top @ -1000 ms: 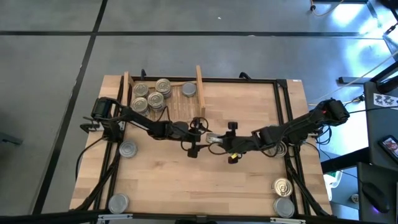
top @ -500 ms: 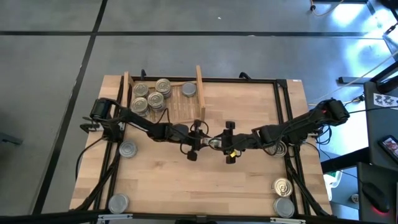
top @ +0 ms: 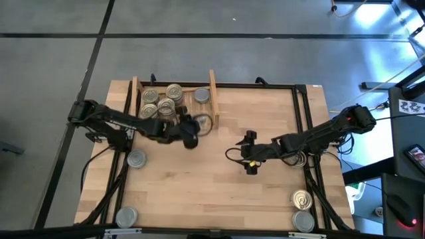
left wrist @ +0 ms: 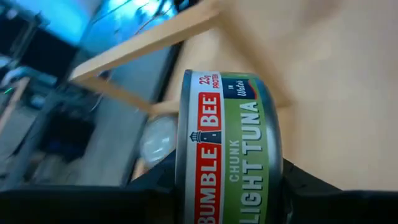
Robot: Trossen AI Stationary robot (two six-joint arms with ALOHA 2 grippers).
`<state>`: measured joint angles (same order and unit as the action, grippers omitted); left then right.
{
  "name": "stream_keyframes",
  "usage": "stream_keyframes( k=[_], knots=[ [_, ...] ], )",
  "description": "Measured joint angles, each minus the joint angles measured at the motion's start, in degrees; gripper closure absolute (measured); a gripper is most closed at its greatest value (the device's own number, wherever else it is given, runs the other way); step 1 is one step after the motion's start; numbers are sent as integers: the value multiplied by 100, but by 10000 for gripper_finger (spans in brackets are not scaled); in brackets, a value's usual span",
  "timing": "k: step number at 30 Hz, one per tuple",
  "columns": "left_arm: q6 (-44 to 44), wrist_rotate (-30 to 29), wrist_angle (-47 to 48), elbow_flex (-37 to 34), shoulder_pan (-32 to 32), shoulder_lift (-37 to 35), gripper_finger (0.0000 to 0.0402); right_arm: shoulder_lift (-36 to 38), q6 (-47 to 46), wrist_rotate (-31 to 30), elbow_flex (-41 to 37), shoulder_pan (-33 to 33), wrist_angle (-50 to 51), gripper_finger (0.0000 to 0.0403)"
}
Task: Stack canned seafood by type on shelf
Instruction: Stack the green tuna can on top of the other green tuna can on the shelf
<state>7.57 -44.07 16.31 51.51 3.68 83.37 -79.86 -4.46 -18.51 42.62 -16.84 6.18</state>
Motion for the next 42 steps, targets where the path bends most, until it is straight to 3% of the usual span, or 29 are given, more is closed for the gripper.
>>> stream_keyframes(
  k=[6, 10, 13, 20, 24, 33, 39, 42],
  knots=[
    [878, -22, -898, 2, -1176, 418, 279, -241, 188, -184, -463, 0, -1201, 50],
    [1572, 111, -1699, 2, -1916, 931, 277, -375, 170, -187, -538, 0, -1285, 52],
    [1977, 558, -2417, 4, -2342, 1357, 272, -375, 143, -200, -610, 0, -1273, 52],
    [2423, 650, -3581, 9, -2834, 2167, 275, -374, 86, -342, -685, 0, -1223, 52],
    [2341, 869, -3479, 2, -2908, 2308, 252, -373, 84, -349, -685, 0, -1229, 52],
    [2028, 1168, -3458, 4, -2835, 2286, 141, -373, 83, -445, -685, 0, -1231, 52],
    [1574, 1779, -2187, 383, -2819, 2238, 124, -371, 68, -457, -685, 0, -1247, 52],
    [1511, 1803, -1917, 550, -2906, 2240, 123, -371, 70, -463, -685, 0, -1294, 52]
  ],
)
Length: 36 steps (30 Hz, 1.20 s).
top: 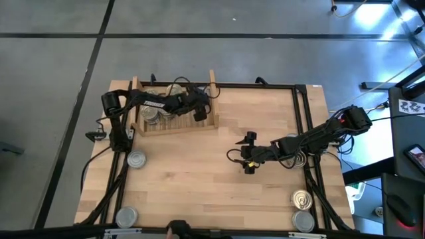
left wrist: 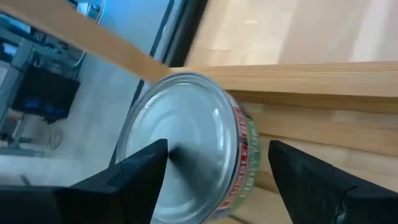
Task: Stack canned seafood by type on shelf
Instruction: Stack the green tuna can on top of the other green tuna can on the shelf, then move the blue tuna can from the middle right to the center
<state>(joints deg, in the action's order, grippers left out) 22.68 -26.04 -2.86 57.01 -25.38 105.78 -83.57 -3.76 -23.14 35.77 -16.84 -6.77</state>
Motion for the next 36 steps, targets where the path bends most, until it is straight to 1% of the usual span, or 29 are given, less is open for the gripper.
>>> stream_keyframes(
  k=[3, 8, 11, 14, 17, 21, 24, 25, 27, 30, 33, 36],
  knots=[
    [113, -170, -34, 86, -134, 4, 123, 0, -4, 0, 2, 0, -8, 52],
    [144, -148, 11, 97, -214, 9, 123, 0, -34, 1, 2, 0, -5, 52],
    [125, -249, 100, 97, -35, -64, 123, 0, -34, 13, 2, 0, -2, 52],
    [48, -253, 416, 97, 306, -381, 123, 2, 16, 7, 4, 0, 31, 52],
    [-511, -295, 1014, 97, 728, -926, 123, 4, 97, -26, 7, 0, 52, 52],
    [-1675, -283, 1811, 43, 1435, -1677, 123, 4, 98, 75, 7, 0, -5, 52],
    [-2505, -89, 1892, -284, 2106, -2081, 123, 4, 54, 75, 13, 0, -12, 52],
    [-2692, -86, 1840, -410, 2346, -2160, 123, 9, 44, 42, 56, 0, 129, 52],
    [-2965, -80, 1608, -670, 2780, -2232, 123, 122, -45, -79, 258, -2, 793, 53],
    [-3377, -139, 1229, -963, 3356, -2225, 123, 419, -485, -150, 728, -2, 2323, 69],
    [-3735, -188, 591, -1273, 3753, -2128, 123, 685, -1230, -36, 1125, -7, 4059, 105],
    [-3997, -221, -10, -1534, 3975, -2052, 123, 966, -2198, 419, 1334, -7, 5699, 159]
  ],
)
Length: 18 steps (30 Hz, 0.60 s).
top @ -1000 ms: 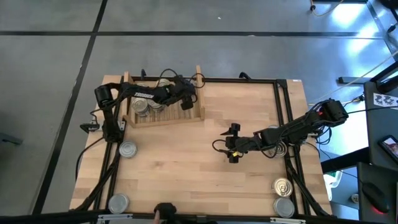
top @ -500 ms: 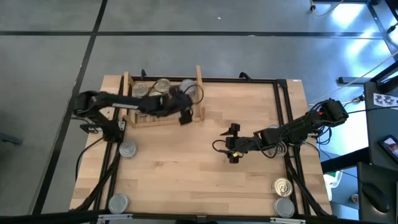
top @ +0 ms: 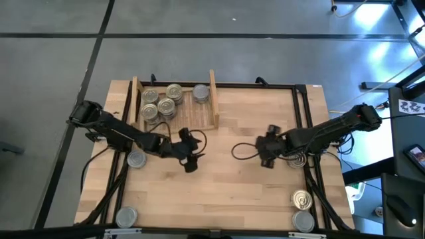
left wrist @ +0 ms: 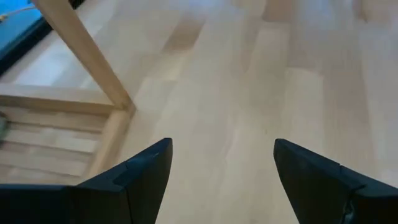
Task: Stack canned seafood by type on shelf
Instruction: Move the blue tuna can from the middle right to the center
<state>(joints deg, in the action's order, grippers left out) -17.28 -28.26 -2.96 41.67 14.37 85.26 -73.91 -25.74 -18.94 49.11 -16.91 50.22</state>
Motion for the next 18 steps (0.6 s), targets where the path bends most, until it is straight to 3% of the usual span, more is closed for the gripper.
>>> stream_keyframes(
  k=[6, 12, 15, 18],
  knots=[
    [-368, -10, -519, -294, 185, 127, 123, 325, -1624, 1434, -114, 0, 1995, 282],
    [-402, -10, -665, -314, 188, 237, 123, 332, -2115, 2186, -483, 0, 2383, 377],
    [-399, -10, -660, -317, 188, 251, 123, 334, -2298, 2411, -637, 0, 2384, 397],
    [-379, -10, -670, -315, 188, 248, 123, 332, -2507, 2514, -793, 0, 2495, 387]
  ],
)
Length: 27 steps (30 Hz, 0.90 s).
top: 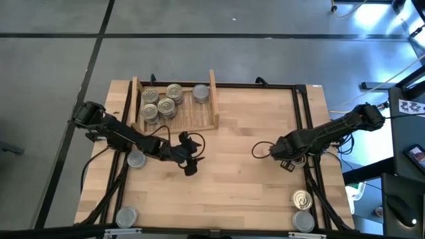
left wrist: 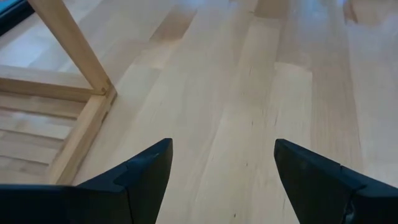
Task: Stack canned seafood by type on shelf
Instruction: Move the blue tuna can from the middle right to the center
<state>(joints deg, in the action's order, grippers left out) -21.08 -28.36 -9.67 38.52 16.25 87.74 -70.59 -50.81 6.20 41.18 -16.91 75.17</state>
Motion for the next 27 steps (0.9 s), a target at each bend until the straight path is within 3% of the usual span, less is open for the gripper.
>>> stream_keyframes(
  k=[14, 21, 27],
  knots=[
    [39, 1, -37, 0, 0, -1, 123, -272, 32, 52, -69, 4, -337, 395],
    [259, 0, -46, 0, -17, 1, 123, -712, 459, 89, -34, 4, -1092, 397],
    [205, 2, -48, 0, -39, -1, 123, -868, 585, -561, 185, -1, -1521, 397]
  ],
)
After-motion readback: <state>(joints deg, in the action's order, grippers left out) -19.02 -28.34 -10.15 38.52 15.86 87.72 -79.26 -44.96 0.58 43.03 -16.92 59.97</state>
